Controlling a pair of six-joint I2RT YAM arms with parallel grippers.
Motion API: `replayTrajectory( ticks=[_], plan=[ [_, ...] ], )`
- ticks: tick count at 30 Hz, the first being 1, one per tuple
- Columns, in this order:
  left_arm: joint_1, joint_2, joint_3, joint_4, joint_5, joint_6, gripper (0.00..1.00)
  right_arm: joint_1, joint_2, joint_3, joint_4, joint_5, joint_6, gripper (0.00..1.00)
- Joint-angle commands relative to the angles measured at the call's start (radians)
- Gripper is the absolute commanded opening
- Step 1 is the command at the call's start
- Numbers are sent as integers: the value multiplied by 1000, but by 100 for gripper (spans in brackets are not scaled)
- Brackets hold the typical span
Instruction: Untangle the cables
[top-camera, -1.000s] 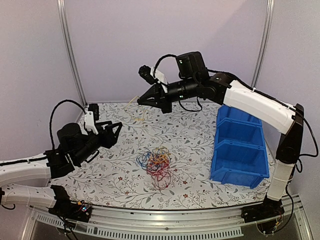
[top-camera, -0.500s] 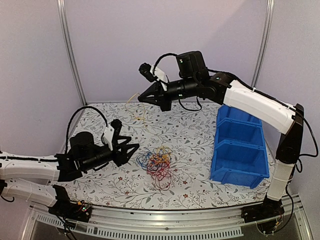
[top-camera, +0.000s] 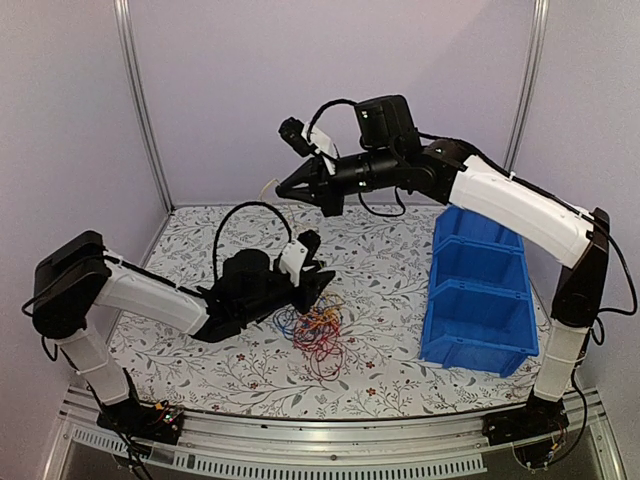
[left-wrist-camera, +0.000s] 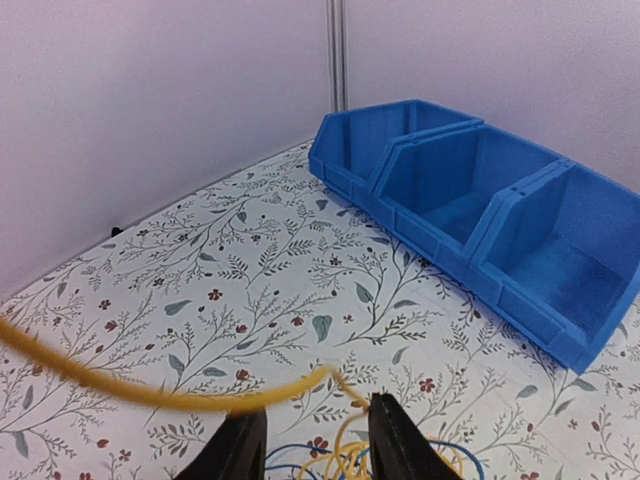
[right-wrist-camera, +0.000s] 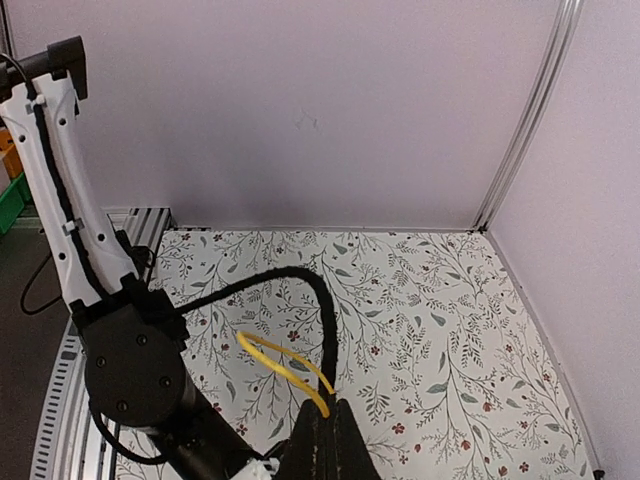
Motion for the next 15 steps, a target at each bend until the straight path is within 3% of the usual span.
replayTrajectory(
  ticks=[1,6,11,15],
  plan=[
    [-7,172,133,133,-45,41,28,-2,-31,138,-59,8,-28,0],
    [35,305,251,79,21,1,15,-16,-93,235,-84,100,-136,0],
    [89,363,248,68,46,-104,1,-80,-113,440,-123,169,-174,0],
    [134,364,198,98,79,-166,0,-113,-112,626,-120,245,-218,0]
  ],
)
